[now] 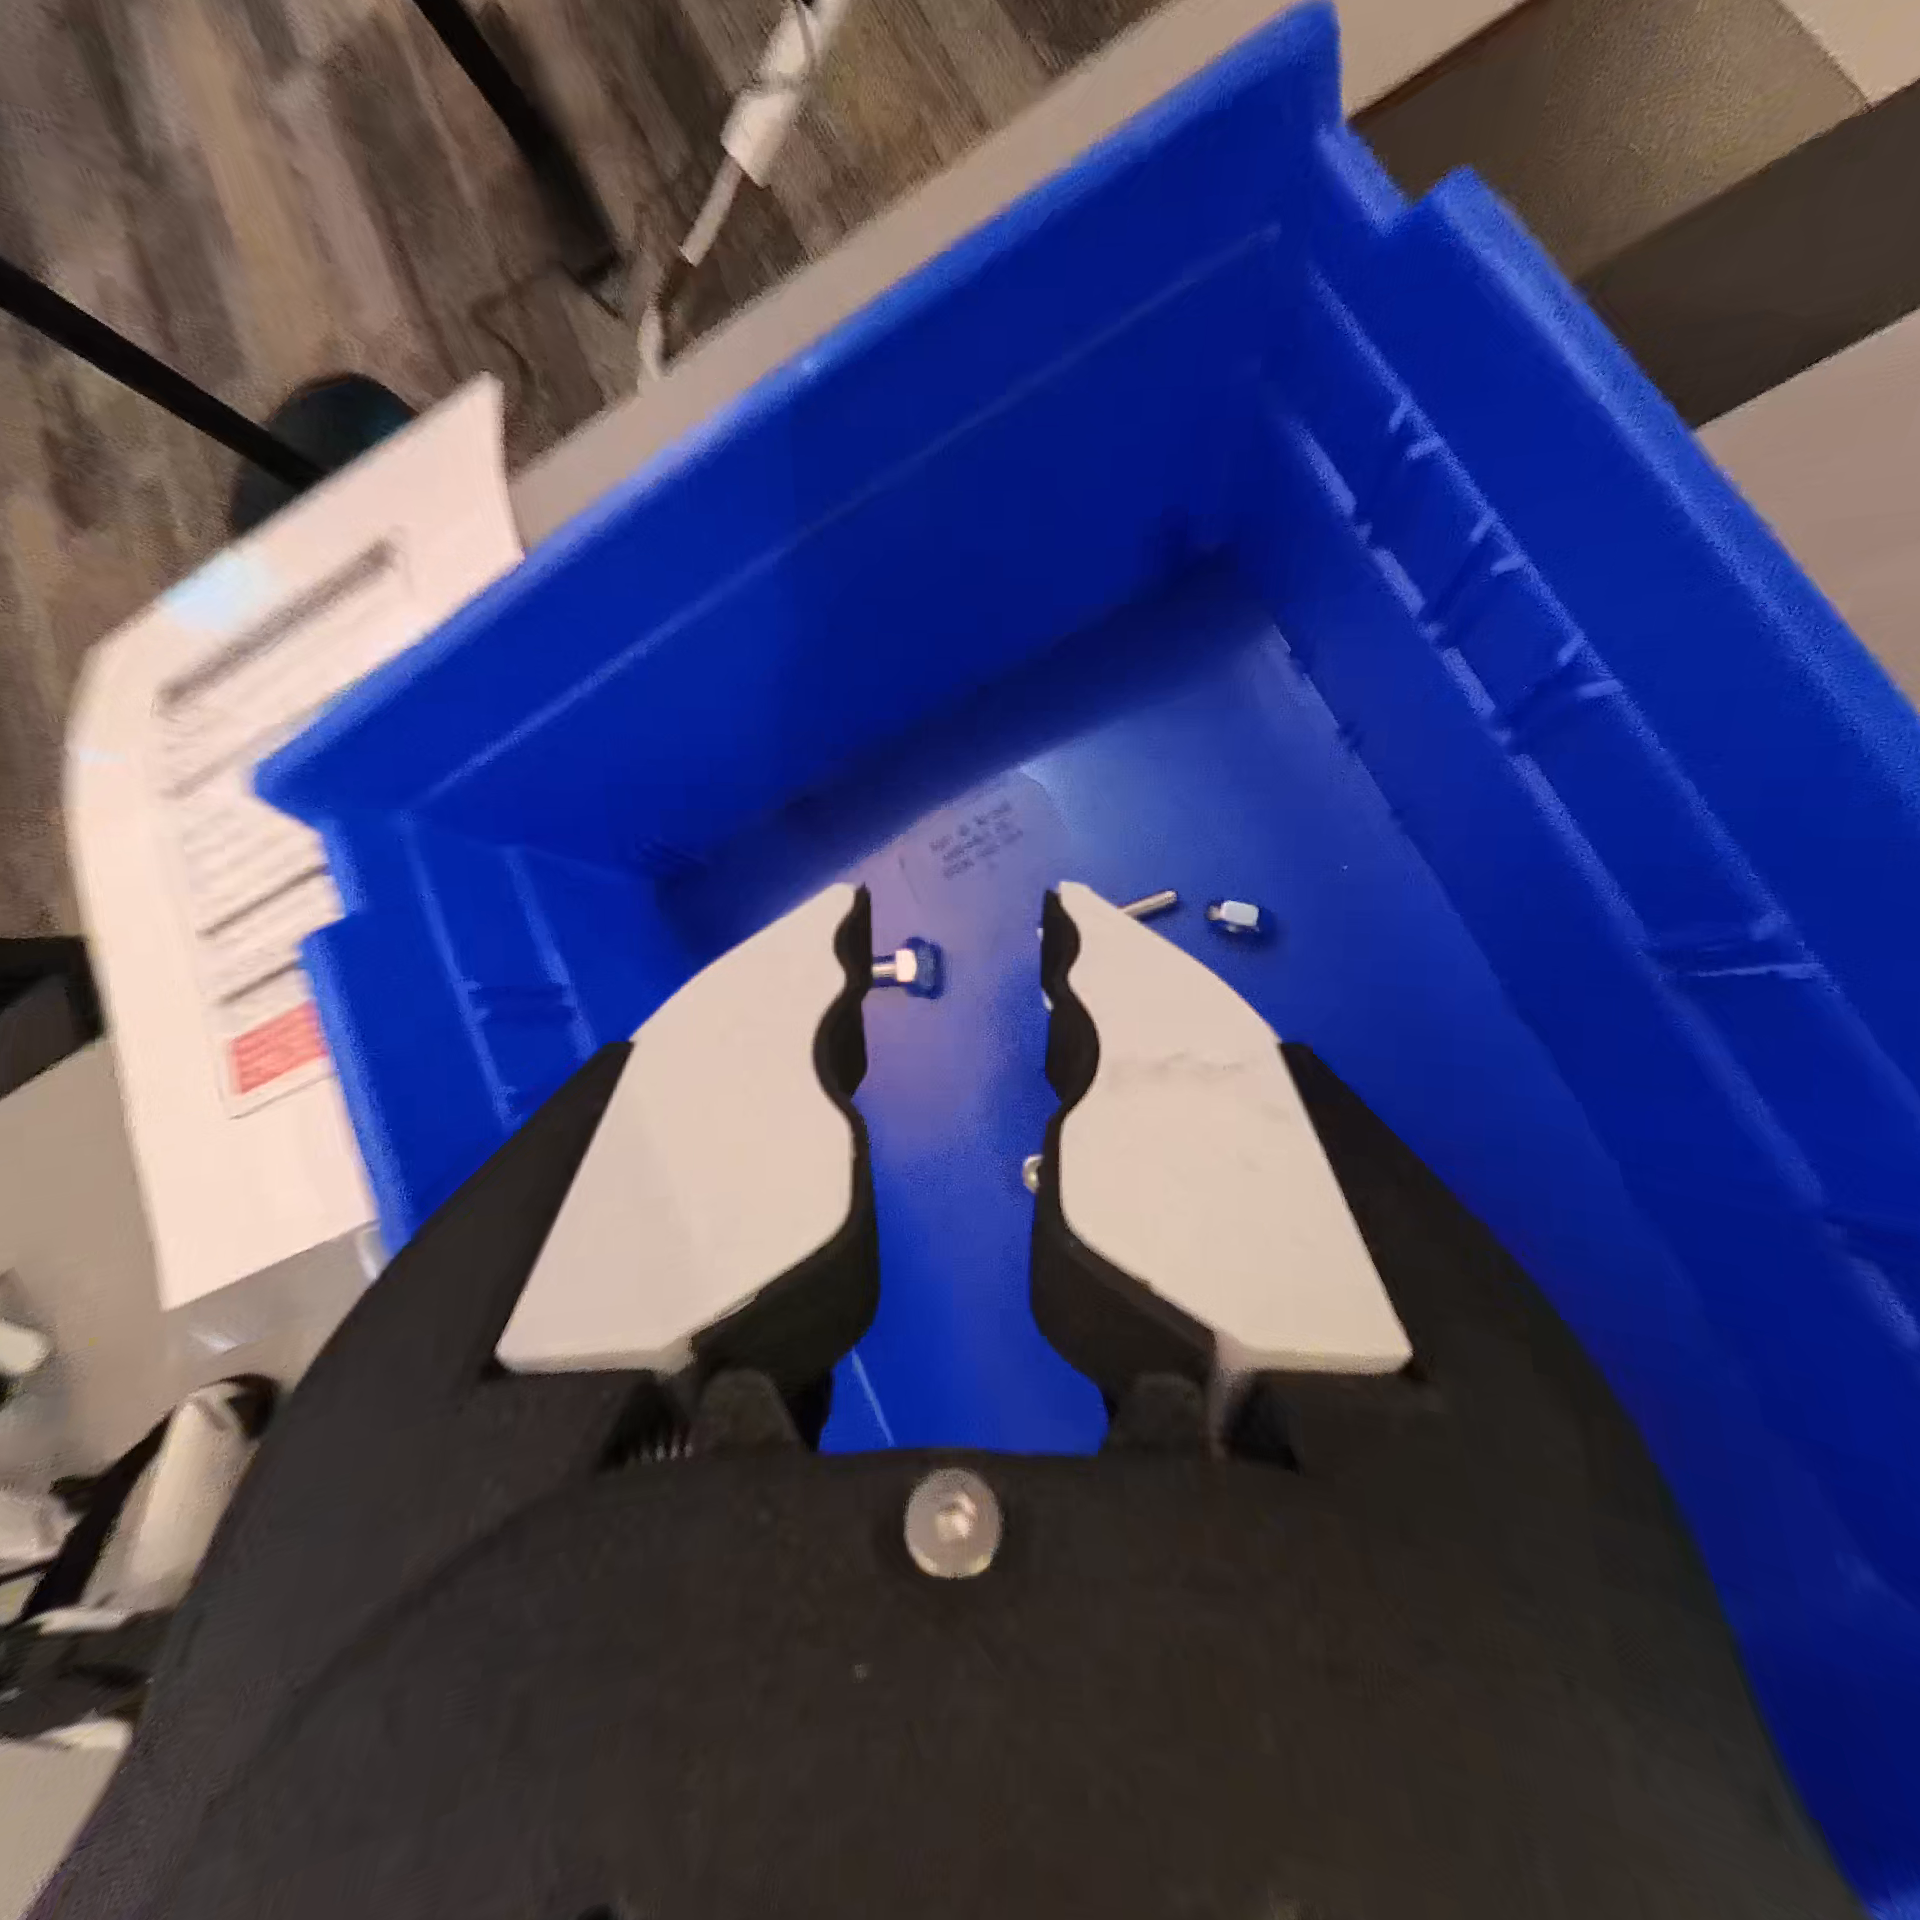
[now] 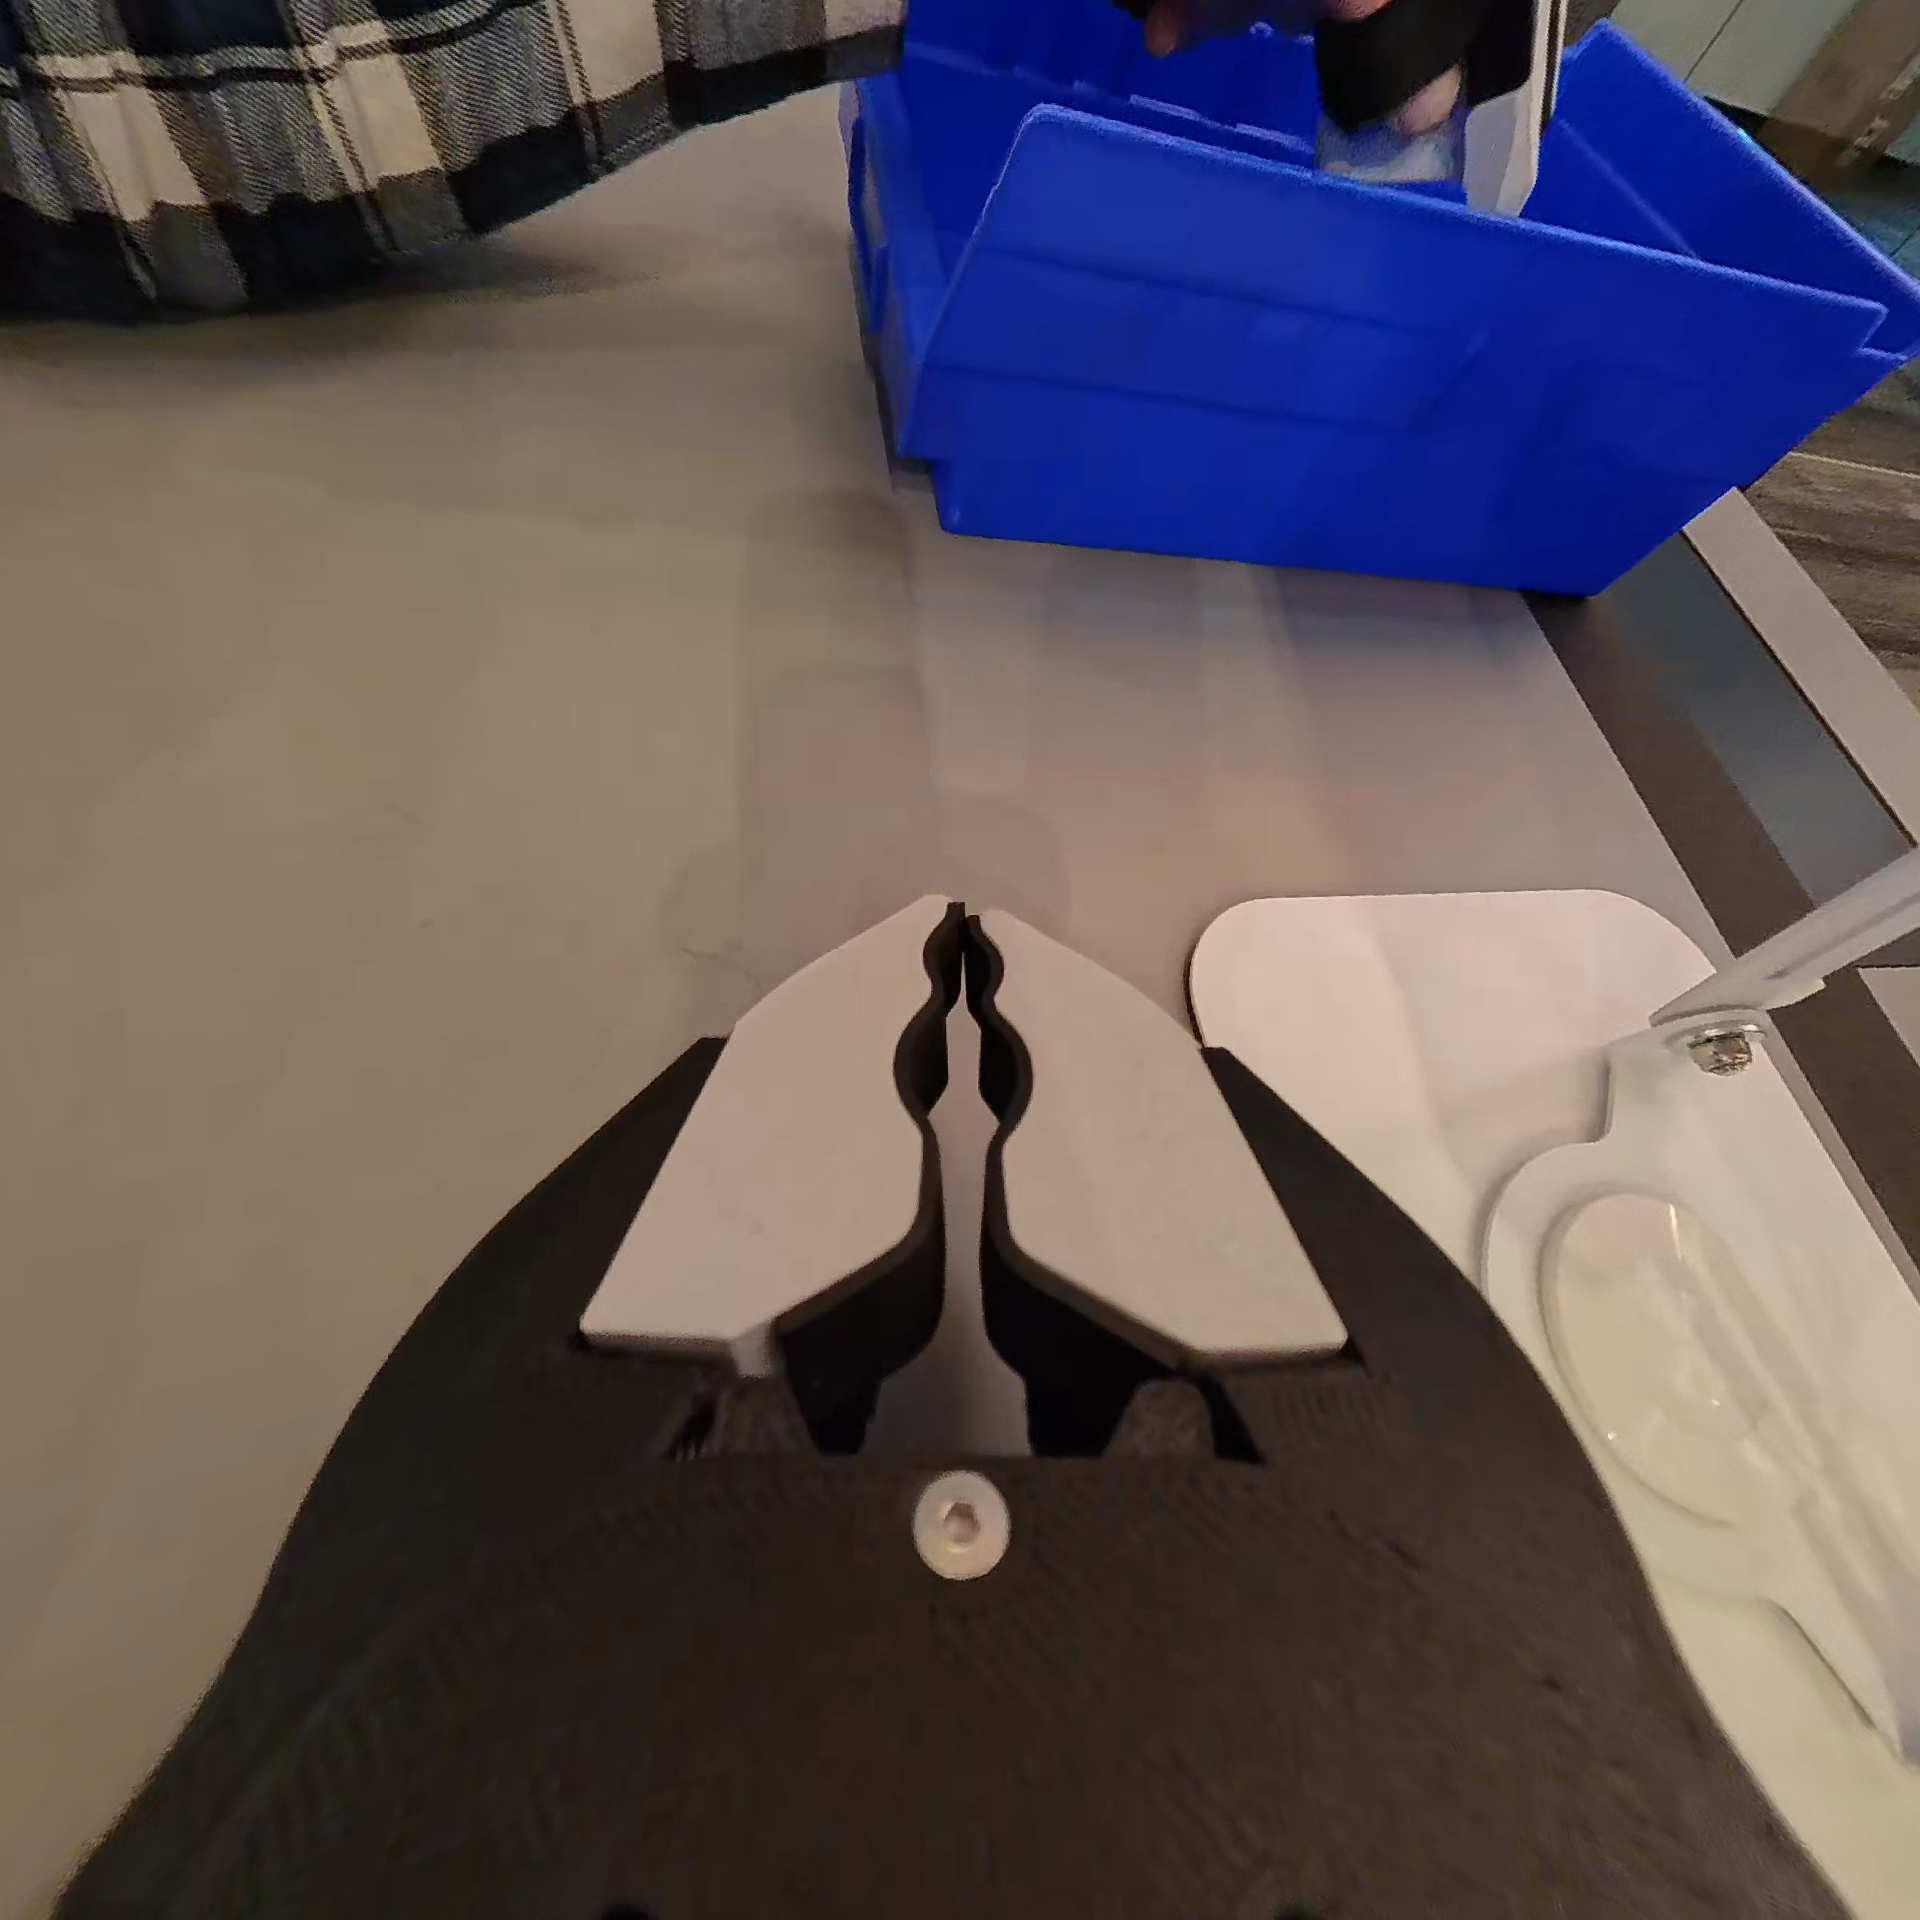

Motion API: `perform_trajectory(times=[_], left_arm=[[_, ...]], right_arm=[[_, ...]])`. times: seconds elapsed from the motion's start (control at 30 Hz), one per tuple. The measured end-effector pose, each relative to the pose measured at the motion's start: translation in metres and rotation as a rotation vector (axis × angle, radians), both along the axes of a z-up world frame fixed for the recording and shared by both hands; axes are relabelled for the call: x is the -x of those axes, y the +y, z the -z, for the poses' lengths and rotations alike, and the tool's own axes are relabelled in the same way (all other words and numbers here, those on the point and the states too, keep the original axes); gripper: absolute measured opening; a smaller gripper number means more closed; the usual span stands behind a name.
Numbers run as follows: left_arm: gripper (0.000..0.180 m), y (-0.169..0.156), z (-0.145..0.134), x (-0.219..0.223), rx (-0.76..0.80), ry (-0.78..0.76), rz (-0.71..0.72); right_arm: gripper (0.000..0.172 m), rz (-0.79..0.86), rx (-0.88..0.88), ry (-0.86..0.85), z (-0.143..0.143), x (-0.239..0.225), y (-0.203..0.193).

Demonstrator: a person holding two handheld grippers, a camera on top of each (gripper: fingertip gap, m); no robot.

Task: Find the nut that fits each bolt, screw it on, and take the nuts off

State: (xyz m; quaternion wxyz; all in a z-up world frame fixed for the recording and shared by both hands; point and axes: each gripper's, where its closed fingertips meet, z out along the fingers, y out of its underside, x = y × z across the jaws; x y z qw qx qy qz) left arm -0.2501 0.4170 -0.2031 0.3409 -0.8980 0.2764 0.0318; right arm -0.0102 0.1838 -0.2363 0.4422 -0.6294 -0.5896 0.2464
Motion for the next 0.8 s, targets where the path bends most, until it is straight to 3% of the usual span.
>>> perform_trajectory(times=[0.5, 0.8], left_arm=[[0.027, 0.009, 0.058, 0.028, 0.198, 0.136, -0.099], [0.018, 0.012, 0.064, 0.030, 0.185, 0.157, -0.098]], right_arm=[[0.000, -0.046, -0.032, -0.042, 0.004, 0.002, -0.008], [0.000, -0.049, -0.034, -0.049, 0.004, 0.003, -0.009]])
